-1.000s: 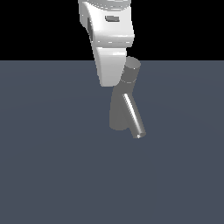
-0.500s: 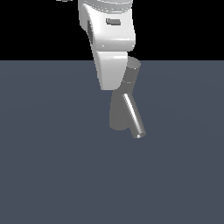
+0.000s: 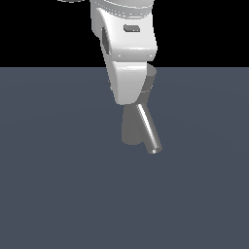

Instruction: Turn on the faucet by rotating a designated handle.

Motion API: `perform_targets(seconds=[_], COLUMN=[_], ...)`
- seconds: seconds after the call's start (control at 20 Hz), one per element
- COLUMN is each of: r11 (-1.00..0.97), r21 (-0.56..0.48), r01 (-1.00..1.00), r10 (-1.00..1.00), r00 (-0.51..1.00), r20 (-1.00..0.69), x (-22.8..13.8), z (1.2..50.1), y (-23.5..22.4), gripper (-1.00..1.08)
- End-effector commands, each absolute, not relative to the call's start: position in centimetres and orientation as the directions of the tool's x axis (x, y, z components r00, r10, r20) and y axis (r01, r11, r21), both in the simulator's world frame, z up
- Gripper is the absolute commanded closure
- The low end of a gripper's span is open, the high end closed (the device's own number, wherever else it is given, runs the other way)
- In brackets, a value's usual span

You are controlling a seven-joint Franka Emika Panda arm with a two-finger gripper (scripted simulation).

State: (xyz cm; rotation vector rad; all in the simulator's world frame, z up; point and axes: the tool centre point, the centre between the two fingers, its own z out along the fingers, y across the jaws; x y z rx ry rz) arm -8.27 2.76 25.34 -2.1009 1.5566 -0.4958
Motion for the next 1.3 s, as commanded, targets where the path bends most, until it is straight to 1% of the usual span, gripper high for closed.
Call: perform_targets(seconds=[0.0, 1.25], r11=[-0.224, -0.219], r21=[-0.565, -0.561], r01=[-0.794, -0.798], r10=[-0.963, -0.965], r00=[0.268, 0.262], r20=[0.006, 0.004], x=[-8.7, -10.7], z=[24.8, 22.8], y=[1.4, -2.0], gripper=[1.08, 1.08])
